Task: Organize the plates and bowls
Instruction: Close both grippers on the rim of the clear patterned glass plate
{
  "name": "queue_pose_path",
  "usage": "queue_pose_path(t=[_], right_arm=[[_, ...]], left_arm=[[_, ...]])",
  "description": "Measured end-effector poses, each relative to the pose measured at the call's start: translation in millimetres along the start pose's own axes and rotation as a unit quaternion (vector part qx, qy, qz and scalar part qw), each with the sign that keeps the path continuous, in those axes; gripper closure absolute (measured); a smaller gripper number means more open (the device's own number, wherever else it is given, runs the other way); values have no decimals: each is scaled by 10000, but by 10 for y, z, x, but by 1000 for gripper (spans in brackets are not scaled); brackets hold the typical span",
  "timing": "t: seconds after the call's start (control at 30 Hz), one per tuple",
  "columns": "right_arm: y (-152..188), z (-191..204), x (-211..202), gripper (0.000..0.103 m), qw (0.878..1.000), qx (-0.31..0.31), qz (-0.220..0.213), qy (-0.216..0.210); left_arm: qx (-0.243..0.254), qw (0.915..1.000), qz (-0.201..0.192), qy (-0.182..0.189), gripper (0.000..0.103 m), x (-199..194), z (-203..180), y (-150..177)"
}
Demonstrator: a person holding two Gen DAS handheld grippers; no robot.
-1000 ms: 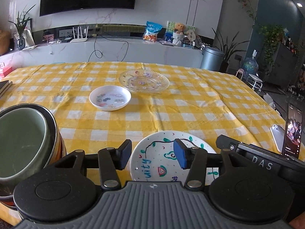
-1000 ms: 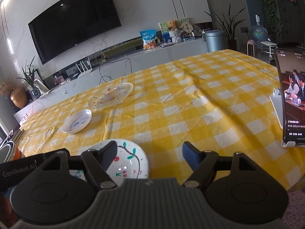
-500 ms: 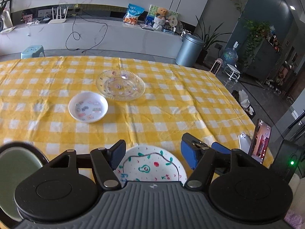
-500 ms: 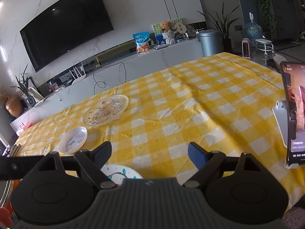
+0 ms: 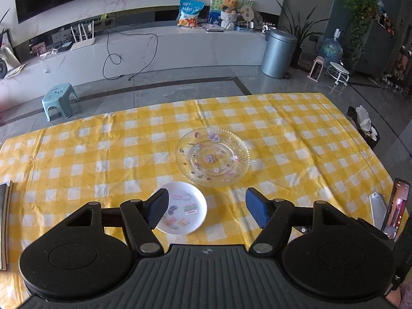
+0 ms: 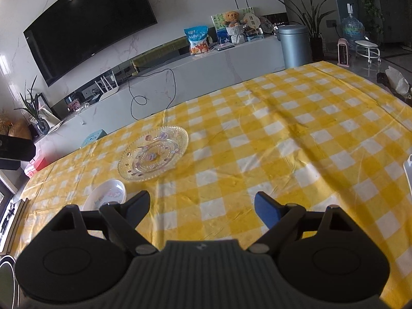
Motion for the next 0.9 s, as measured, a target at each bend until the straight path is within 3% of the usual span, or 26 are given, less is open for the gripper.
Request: queue_pose_path(t=[0.27, 0.53, 0.7, 0.83, 0.9], right_arm=[[-187, 212, 356, 20, 9989, 263, 303, -262], [-363, 299, 773, 40, 9983, 358, 422, -177], [-405, 319, 1017, 47, 9979, 363, 520, -138], [-418, 315, 1160, 57, 9974, 393, 577, -182], [-427, 290, 1227, 61, 9969, 457, 612, -186]], left_arm=[[-473, 9981, 358, -179, 26, 599, 384, -206], [-247, 9974, 666, 126, 31, 1075, 393, -285], [-481, 9937, 995, 184, 48, 1384, 483, -325], [-421, 9944, 960, 95, 69, 1581, 503, -355], [-463, 9941, 963, 163, 75, 1653, 507, -357]])
Point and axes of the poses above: each gripper's, at about its wrist camera, not at the fingertips, and x roughly the way its jaws point, z to its left, y to its underside, the point moved 10 cm from there along x, roughly the way its jaws point, and after that the axes turned 4 degrees about -x, right-handed, at the moved point
